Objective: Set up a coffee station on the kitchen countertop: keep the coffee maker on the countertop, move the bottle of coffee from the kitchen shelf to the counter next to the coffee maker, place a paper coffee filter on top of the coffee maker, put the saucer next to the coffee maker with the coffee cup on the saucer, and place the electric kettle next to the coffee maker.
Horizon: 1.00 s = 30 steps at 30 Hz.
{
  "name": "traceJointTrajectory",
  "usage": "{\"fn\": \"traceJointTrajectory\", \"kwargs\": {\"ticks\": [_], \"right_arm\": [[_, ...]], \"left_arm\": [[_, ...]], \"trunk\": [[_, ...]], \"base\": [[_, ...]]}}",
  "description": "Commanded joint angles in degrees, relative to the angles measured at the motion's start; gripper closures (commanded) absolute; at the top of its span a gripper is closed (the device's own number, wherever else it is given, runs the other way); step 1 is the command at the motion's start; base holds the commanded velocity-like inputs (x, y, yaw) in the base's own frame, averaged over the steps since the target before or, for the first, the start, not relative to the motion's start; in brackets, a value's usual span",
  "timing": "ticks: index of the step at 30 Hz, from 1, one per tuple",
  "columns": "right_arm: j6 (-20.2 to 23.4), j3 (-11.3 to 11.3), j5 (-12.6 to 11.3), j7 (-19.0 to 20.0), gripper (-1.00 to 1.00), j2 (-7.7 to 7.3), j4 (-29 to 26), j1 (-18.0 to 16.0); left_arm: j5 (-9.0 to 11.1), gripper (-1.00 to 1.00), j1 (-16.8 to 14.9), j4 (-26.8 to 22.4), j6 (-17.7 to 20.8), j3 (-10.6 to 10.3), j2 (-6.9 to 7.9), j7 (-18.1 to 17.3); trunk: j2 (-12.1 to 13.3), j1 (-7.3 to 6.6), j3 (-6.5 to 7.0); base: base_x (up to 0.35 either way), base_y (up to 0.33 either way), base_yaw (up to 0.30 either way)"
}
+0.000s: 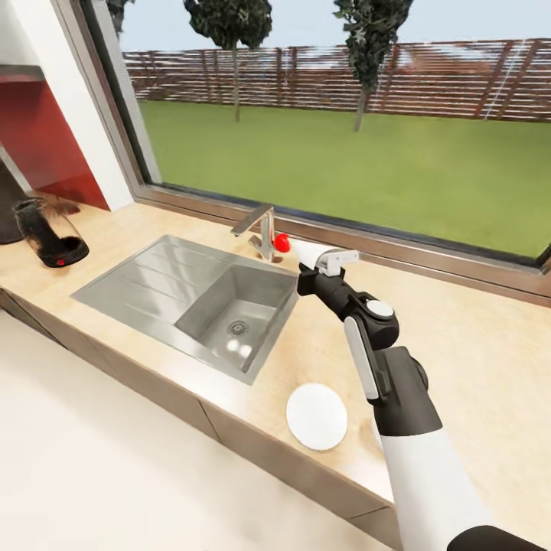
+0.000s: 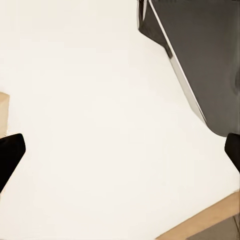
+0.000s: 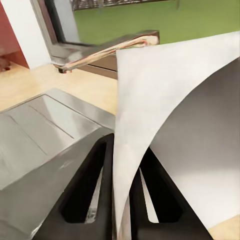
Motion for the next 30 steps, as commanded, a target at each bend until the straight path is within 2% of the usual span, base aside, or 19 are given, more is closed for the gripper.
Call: {"fn": "traceJointTrajectory", "kwargs": {"ticks": [1,10,17,19,22,23,26,28,30], "right_arm": [[0.3,0.0,-0.6,0.1,1.0,0.03,-0.1,0.0],[0.4,0.1,-0.7,0.1,1.0,0.03,-0.2,0.0],[7.1,5.8,-0.8,2.5,1.0,0.03,-0.4,1.2],[7.9,6.6,-1.2,2.8,1.0,0.04,-0.4,1.6],[10.4,7.3,-4.7,2.9,1.0,0.03,-0.3,2.7],[11.0,7.4,-5.1,2.9,1.0,0.03,-0.3,2.9],[12.0,7.8,-5.8,3.0,1.0,0.03,-0.3,3.1],[12.1,9.6,-5.9,3.0,1.0,0.0,-0.4,3.2],[12.2,10.4,-5.9,3.0,1.0,0.01,-0.4,3.2]], "left_arm": [[0.2,-1.0,0.0,-0.1,-0.1,0.0,-0.02,0.1],[0.2,-1.0,0.0,-0.1,-0.1,0.0,-0.01,0.1],[0.1,-1.0,0.0,-0.1,-0.1,0.0,0.04,0.1],[0.2,-1.0,0.0,-0.1,-0.1,0.0,0.04,0.1],[0.1,-1.0,0.0,-0.1,-0.1,-0.1,0.04,0.1],[0.2,-1.0,0.0,-0.1,-0.1,-0.1,0.04,0.1],[0.1,-1.0,0.0,-0.1,-0.1,-0.1,0.04,0.1],[0.1,-1.0,0.0,-0.1,-0.1,-0.1,0.05,0.1],[0.1,-1.0,0.0,-0.1,-0.1,0.0,0.03,0.1]], "trunk": [[-0.1,0.03,-0.03],[-0.1,0.03,0.46],[-0.1,0.03,0.85],[-0.1,0.03,0.96],[-0.1,0.03,1.12],[-0.1,0.03,1.18],[-0.1,0.03,1.34],[-0.1,0.03,1.45],[-0.1,0.03,1.56]], "base": [[0.0,0.0,0.231],[0.0,0.0,0.231],[0.0,0.0,0.231],[0.0,0.0,0.231],[0.0,0.0,0.231],[0.0,0.0,0.231],[0.0,0.0,0.231],[0.0,0.0,0.231],[0.0,0.0,0.231]]}}
